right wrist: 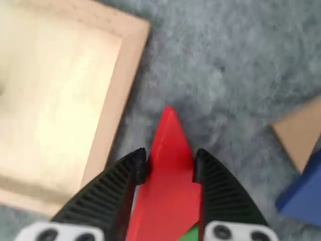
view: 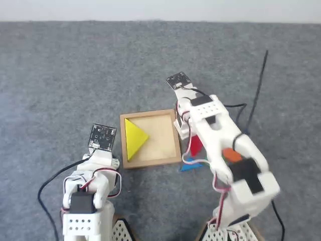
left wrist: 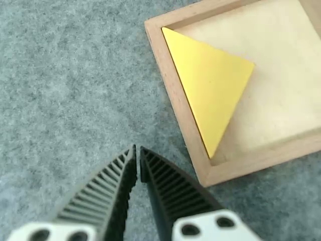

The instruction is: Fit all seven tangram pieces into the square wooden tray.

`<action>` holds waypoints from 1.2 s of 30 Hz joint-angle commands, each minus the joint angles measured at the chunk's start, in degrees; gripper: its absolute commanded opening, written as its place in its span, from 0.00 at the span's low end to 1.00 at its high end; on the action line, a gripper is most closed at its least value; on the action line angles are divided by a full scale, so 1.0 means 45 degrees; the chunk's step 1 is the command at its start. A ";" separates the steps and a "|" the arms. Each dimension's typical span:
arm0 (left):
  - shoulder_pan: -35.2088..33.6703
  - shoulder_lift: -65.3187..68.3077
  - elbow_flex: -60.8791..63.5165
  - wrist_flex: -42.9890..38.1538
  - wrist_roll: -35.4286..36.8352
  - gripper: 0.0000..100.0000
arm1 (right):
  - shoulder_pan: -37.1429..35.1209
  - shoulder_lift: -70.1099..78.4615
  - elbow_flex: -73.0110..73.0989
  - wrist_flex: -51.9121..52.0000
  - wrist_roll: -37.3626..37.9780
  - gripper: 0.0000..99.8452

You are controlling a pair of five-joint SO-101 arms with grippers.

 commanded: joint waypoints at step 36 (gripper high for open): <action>-0.0039 -0.0234 -0.0147 0.0059 0.0098 0.01 | -0.0264 0.0049 0.0508 0.0166 -0.2325 0.13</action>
